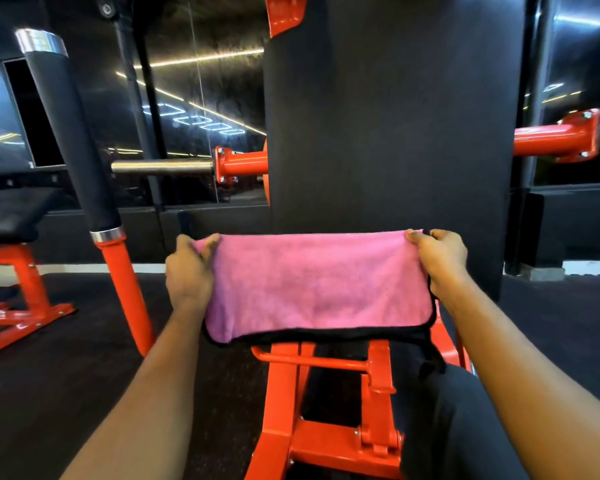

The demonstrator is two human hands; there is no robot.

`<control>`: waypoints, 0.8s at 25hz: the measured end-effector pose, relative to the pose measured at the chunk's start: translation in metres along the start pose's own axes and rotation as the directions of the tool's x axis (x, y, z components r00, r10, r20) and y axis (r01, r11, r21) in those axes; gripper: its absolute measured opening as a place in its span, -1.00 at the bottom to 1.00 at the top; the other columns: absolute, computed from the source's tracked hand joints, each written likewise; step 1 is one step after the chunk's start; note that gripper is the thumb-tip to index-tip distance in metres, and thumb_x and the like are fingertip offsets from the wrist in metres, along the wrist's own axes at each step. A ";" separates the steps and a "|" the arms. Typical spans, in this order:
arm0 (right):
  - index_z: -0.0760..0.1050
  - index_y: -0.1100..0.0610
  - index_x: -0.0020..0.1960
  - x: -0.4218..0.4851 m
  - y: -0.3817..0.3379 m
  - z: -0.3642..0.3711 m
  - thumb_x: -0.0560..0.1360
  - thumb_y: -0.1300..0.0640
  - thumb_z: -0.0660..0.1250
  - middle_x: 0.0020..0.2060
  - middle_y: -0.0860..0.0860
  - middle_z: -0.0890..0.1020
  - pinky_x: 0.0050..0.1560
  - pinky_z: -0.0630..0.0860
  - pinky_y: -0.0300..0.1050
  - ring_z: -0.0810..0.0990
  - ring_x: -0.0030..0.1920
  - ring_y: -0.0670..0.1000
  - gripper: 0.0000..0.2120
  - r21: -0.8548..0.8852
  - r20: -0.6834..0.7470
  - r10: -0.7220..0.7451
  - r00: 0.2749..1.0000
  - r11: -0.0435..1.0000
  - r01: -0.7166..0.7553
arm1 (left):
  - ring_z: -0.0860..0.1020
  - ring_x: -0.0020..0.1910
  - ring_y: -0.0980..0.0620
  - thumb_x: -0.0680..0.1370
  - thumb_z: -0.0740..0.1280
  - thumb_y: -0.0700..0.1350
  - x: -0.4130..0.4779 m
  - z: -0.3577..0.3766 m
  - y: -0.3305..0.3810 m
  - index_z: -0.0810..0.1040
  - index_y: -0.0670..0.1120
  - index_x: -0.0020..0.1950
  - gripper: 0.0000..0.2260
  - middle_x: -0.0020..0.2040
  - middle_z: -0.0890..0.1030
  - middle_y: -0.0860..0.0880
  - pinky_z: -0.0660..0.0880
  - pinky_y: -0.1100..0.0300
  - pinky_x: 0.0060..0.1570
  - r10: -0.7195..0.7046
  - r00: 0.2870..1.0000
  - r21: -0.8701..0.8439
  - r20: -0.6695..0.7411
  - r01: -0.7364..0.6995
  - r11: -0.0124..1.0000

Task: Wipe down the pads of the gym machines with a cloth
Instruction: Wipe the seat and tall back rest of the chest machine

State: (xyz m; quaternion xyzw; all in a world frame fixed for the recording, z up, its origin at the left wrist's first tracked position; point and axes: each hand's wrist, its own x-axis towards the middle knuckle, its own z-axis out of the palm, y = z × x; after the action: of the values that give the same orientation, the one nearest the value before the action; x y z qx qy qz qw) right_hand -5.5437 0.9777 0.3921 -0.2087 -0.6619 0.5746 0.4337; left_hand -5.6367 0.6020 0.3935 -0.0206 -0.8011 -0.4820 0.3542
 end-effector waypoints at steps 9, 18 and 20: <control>0.55 0.15 -0.21 -0.092 -0.017 0.093 0.54 0.22 0.46 -0.37 0.06 0.60 -0.41 0.52 -0.19 0.57 -0.37 -0.02 -0.83 -0.016 0.632 -0.066 0.772 0.995 0.097 | 0.59 -0.55 0.02 0.58 0.40 0.01 -0.026 0.028 0.077 0.60 -0.19 -0.10 -0.74 -0.28 0.64 -0.15 0.47 0.26 -0.52 0.090 0.796 0.065 0.599 -0.160 0.985; 0.51 0.20 0.12 -0.103 0.005 0.107 0.51 0.59 0.05 -0.05 0.16 0.70 -0.15 0.67 -0.14 0.72 -0.14 0.08 -0.57 0.186 0.807 -0.035 0.589 0.963 -0.197 | 0.64 -0.19 -0.04 0.50 0.48 -0.05 -0.023 0.024 0.056 0.62 -0.13 -0.06 -0.84 -0.21 0.64 -0.04 0.49 0.25 -0.32 0.222 0.764 0.086 0.606 -0.340 0.936; 0.50 0.12 0.19 -0.095 0.025 0.109 0.51 0.51 0.23 0.10 0.05 0.68 -0.02 0.60 -0.15 0.66 -0.01 0.02 -0.61 0.054 0.672 -0.110 0.733 0.994 0.100 | 0.62 -0.06 -0.04 0.53 0.39 -0.21 -0.017 0.019 0.049 0.62 -0.11 -0.01 -0.94 -0.12 0.66 -0.04 0.50 0.20 -0.08 0.246 0.738 0.070 0.628 -0.369 0.927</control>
State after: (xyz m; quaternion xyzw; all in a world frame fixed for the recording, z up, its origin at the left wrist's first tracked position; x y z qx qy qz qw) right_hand -5.5875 0.8474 0.3406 0.0538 -0.7803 0.5906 0.1985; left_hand -5.6160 0.6486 0.4150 -0.2732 -0.8994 -0.3053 0.1525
